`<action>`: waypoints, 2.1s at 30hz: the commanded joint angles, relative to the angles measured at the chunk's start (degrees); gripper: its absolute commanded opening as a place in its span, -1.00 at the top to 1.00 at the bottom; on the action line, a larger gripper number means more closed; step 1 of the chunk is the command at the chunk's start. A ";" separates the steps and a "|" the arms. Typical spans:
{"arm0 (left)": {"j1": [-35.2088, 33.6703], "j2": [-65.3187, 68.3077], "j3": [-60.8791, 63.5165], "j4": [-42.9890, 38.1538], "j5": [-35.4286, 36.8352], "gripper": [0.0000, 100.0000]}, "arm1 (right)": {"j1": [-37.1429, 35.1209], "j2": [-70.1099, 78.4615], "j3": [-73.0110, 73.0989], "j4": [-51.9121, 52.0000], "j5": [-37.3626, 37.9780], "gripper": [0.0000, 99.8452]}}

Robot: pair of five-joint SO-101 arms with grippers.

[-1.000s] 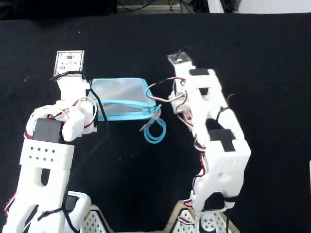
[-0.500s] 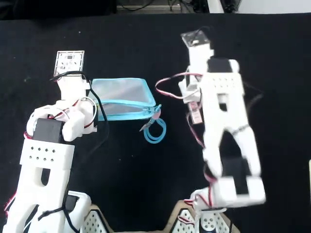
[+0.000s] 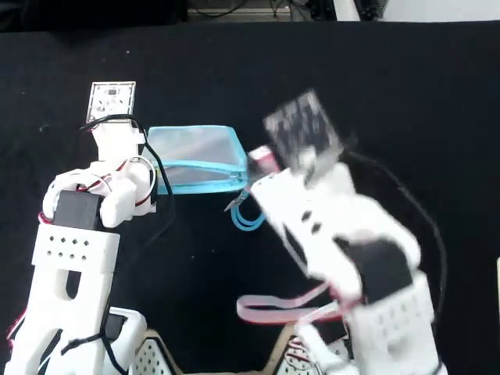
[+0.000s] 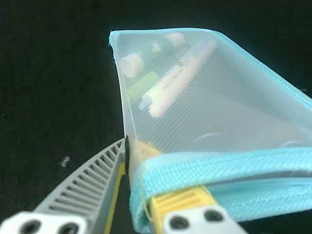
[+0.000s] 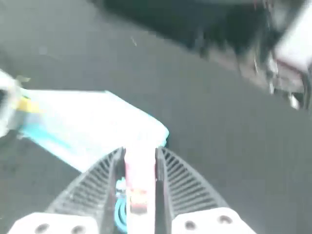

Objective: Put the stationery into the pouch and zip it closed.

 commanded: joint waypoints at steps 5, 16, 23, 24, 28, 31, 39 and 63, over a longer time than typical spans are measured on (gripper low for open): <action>0.31 0.09 0.04 -0.88 0.35 0.94 | -10.11 -17.19 19.12 -25.58 -0.44 0.98; 0.13 0.09 0.04 -0.88 0.44 0.94 | -16.26 -24.92 45.93 -61.10 -0.35 0.98; 0.31 0.09 0.04 -0.88 0.53 0.94 | -15.47 -22.46 54.99 -75.43 -0.26 0.98; 0.31 0.09 0.04 -0.88 0.53 0.94 | -14.68 -21.14 55.69 -77.63 -0.35 0.98; 0.31 0.09 -0.04 -0.88 0.53 0.94 | -9.93 -14.02 56.13 -84.75 -0.44 0.98; 0.31 0.09 -0.04 -0.88 0.53 0.94 | -9.14 -7.52 56.13 -88.44 -0.44 0.98; 0.04 0.09 -0.04 -0.88 0.53 0.94 | -10.90 -4.53 58.15 -88.09 0.00 0.98; 0.04 0.09 -0.04 -0.88 0.53 0.94 | -8.53 -27.65 30.64 -19.16 -0.44 0.61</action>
